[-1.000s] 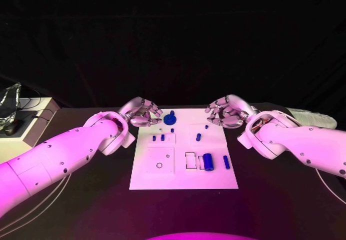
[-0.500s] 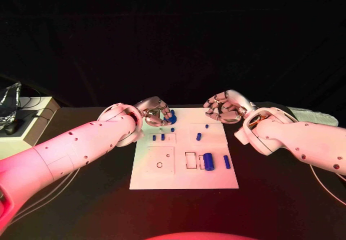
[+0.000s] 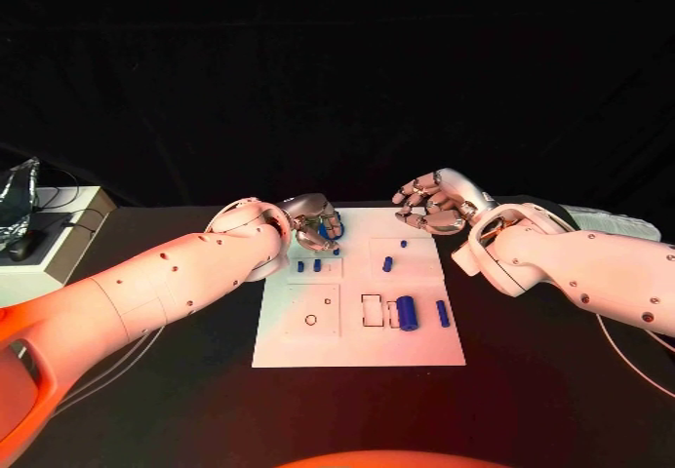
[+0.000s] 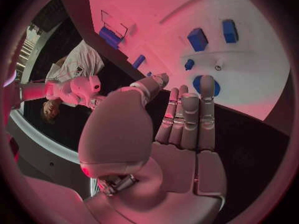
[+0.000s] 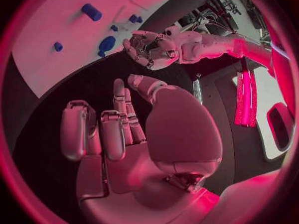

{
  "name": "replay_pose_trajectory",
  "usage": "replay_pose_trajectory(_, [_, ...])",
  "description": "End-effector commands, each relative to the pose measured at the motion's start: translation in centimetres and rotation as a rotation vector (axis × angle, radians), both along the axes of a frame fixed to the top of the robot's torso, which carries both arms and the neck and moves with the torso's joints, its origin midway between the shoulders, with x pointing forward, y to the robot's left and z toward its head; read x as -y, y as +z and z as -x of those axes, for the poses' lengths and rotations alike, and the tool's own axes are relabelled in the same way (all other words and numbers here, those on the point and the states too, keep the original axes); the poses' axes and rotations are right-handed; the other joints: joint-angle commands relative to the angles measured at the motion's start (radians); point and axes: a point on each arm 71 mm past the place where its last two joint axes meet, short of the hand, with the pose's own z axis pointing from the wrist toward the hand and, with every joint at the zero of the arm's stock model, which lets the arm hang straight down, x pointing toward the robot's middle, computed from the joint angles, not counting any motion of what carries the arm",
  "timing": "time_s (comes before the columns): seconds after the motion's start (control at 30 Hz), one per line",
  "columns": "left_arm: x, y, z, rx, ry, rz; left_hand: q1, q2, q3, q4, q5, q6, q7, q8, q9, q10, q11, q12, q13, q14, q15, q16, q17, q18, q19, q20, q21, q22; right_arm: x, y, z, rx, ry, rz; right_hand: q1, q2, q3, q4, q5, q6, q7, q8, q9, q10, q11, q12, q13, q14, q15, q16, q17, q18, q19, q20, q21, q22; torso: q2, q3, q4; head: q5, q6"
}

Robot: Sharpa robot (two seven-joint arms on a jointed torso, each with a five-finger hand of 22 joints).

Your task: Assemble the parts on the task board

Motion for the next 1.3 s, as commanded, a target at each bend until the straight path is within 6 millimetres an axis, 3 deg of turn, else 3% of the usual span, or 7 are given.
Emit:
replay_pose_trajectory(0.03, [0.4, -0.2, -0.1, 0.006, -0.013, -0.046, 0.013, -0.002, 0.004, 0.005, 0.003, 0.011, -0.001, 0.007, -0.001, -0.001, 0.001, -0.006, -0.002, 0.015, 0.000, 0.014, 0.016, 0.010, 0.015, -0.001, 0.019, 0.017, -0.2, 0.2, 0.0, 0.014, 0.013, -0.004, 0.001, -0.006, 0.000, 0.006, 0.001, 0.002, 0.007, -0.003, 0.001, 0.000, 0.007, -0.006, -0.001, 0.059, 0.009, -0.003, 0.063, -0.002, 0.035, 0.007, -0.005, 0.161, 0.008, 0.0022, -0.0032, 0.002, 0.003])
replay_pose_trajectory(0.63, [1.0, -1.2, -0.3, -0.025, -0.016, -0.101, 0.017, -0.002, 0.011, 0.005, 0.002, 0.011, -0.002, 0.003, -0.003, 0.005, 0.001, -0.014, -0.006, 0.032, 0.000, 0.041, 0.043, 0.003, 0.039, -0.001, 0.059, 0.056, -0.6, 1.0, -0.2, 0.032, 0.022, -0.005, 0.001, -0.006, 0.000, 0.006, 0.001, 0.002, 0.007, -0.003, 0.001, 0.000, 0.007, -0.006, -0.001, 0.059, 0.009, -0.003, 0.063, -0.002, 0.035, 0.007, -0.005, 0.161, 0.027, 0.0087, -0.0089, 0.006, 0.005])
replay_pose_trajectory(1.3, [0.6, -1.4, -0.6, -0.029, 0.003, -0.111, 0.031, 0.007, 0.030, 0.001, 0.001, 0.012, -0.002, 0.001, -0.005, 0.011, 0.001, -0.023, -0.010, 0.033, 0.000, 0.061, 0.049, 0.001, 0.043, -0.001, 0.087, 0.081, -0.7, 1.2, -0.2, 0.039, 0.024, -0.006, 0.001, -0.005, 0.000, 0.006, 0.002, 0.002, 0.007, -0.004, 0.002, 0.002, 0.007, -0.012, -0.007, 0.060, 0.010, -0.002, 0.064, -0.002, 0.035, 0.007, -0.005, 0.161, 0.027, 0.0089, -0.0094, 0.004, 0.003])
